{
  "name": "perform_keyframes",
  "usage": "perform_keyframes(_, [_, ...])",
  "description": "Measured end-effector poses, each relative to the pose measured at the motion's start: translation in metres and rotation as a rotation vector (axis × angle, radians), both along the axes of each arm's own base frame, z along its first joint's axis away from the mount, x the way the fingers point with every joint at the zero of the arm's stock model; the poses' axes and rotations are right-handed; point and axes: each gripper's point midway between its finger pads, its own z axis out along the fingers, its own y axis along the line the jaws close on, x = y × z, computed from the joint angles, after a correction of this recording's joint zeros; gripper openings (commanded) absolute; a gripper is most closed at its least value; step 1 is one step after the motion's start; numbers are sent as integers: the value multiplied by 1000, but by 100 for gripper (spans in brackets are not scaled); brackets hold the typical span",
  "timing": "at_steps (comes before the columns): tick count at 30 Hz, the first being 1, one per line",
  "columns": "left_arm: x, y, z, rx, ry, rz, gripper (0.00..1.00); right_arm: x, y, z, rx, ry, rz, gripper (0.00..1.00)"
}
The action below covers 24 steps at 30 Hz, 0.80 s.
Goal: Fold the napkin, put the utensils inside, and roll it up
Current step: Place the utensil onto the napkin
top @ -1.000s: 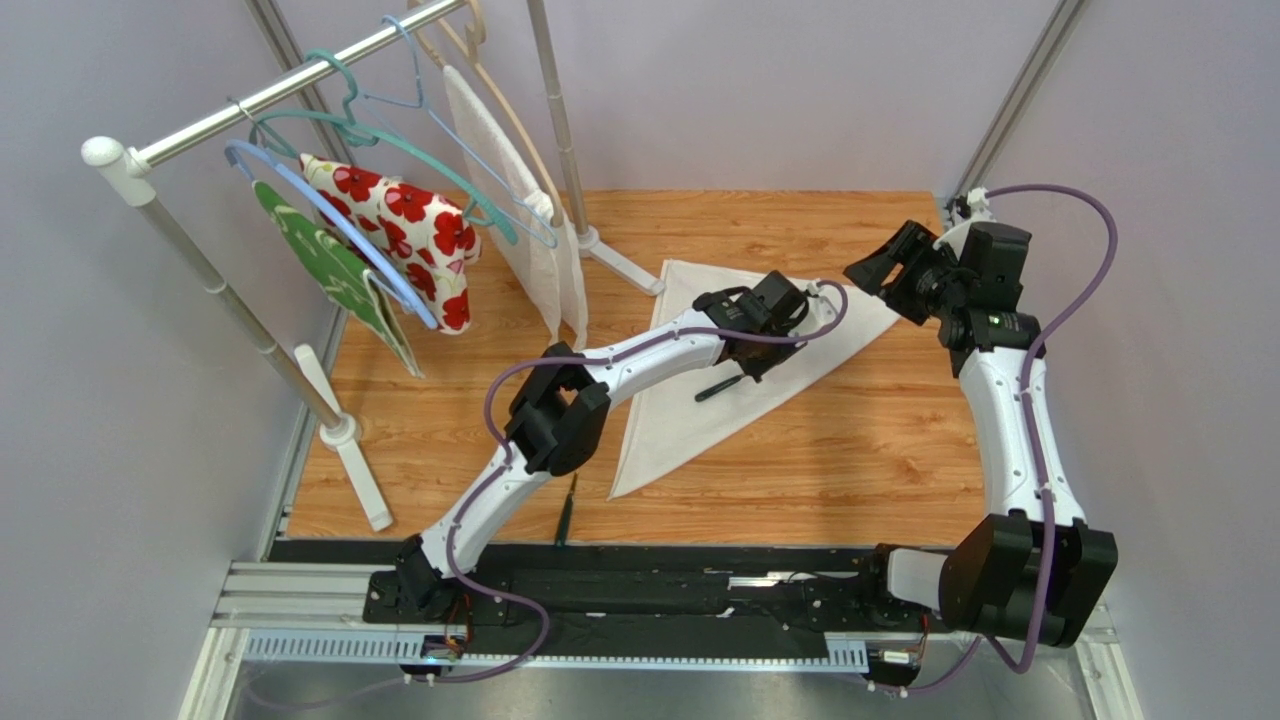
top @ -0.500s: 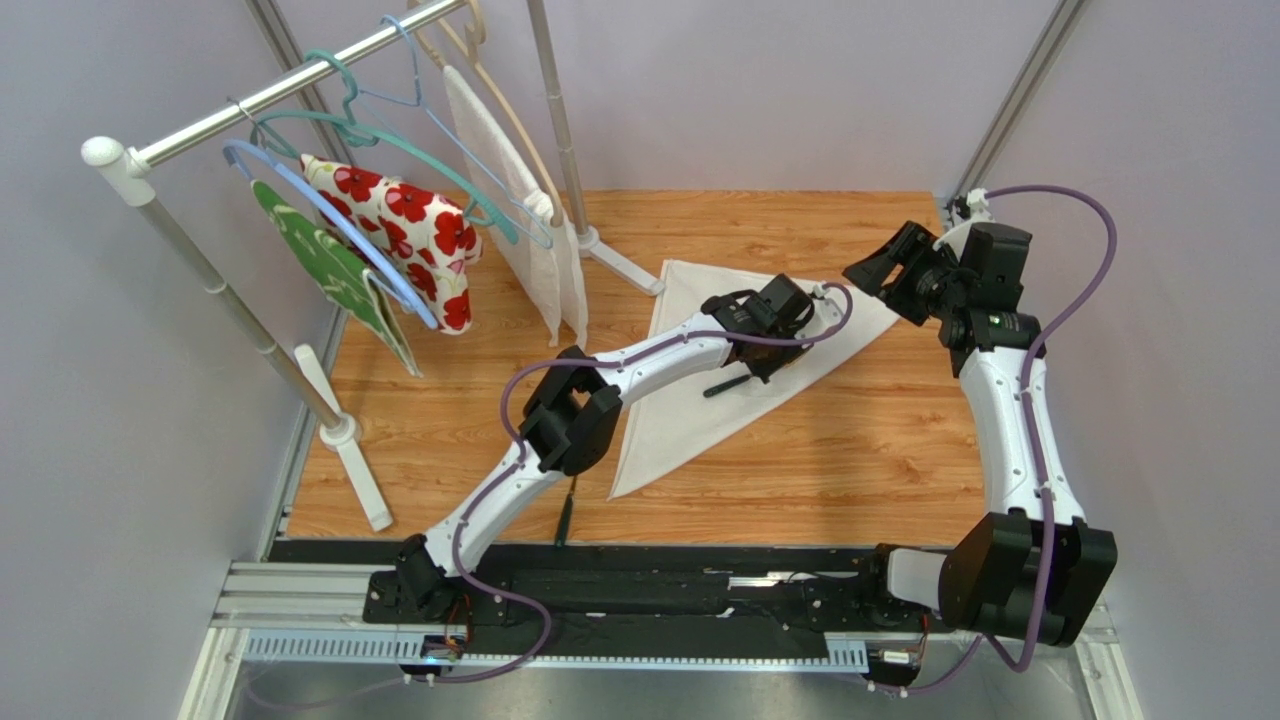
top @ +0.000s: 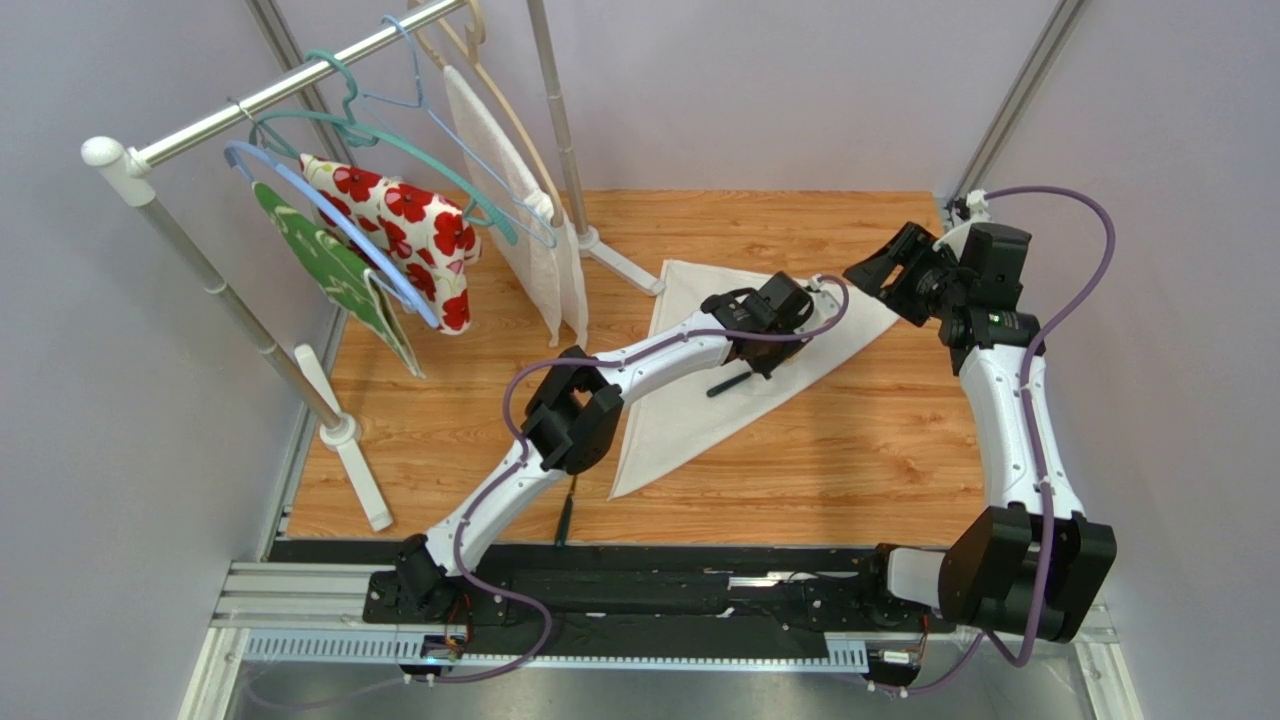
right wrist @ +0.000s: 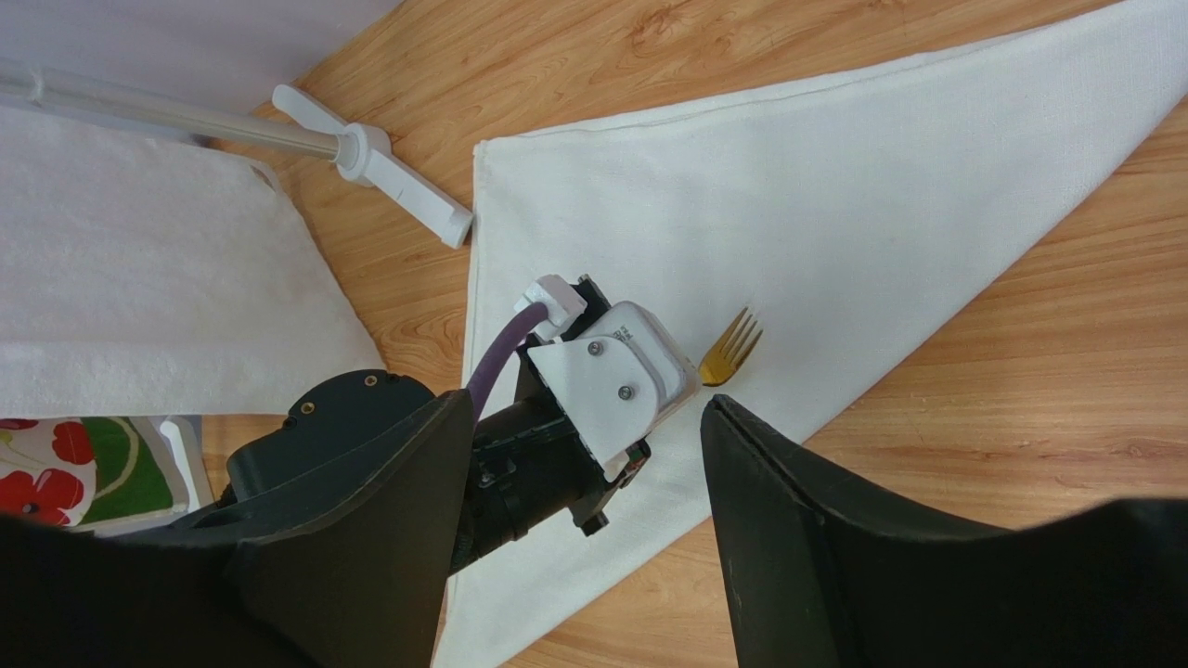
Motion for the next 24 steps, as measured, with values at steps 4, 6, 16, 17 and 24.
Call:
perform_keyframes(4, [3, 2, 0, 2, -6, 17, 56, 0, 1, -1, 3, 3, 4, 65])
perform_keyframes(6, [5, 2, 1, 1, -9, 28, 66, -1, 1, -2, 3, 4, 5, 65])
perform_keyframes(16, [-33, 84, 44, 52, -8, 197, 68, -1, 1, -2, 5, 4, 6, 65])
perform_keyframes(17, [-47, 103, 61, 39, -5, 224, 68, -1, 1, -1, 6, 4, 7, 65])
perform_keyframes(24, [-142, 226, 104, -132, 86, 503, 62, 0, 3, -2, 23, 4, 21, 65])
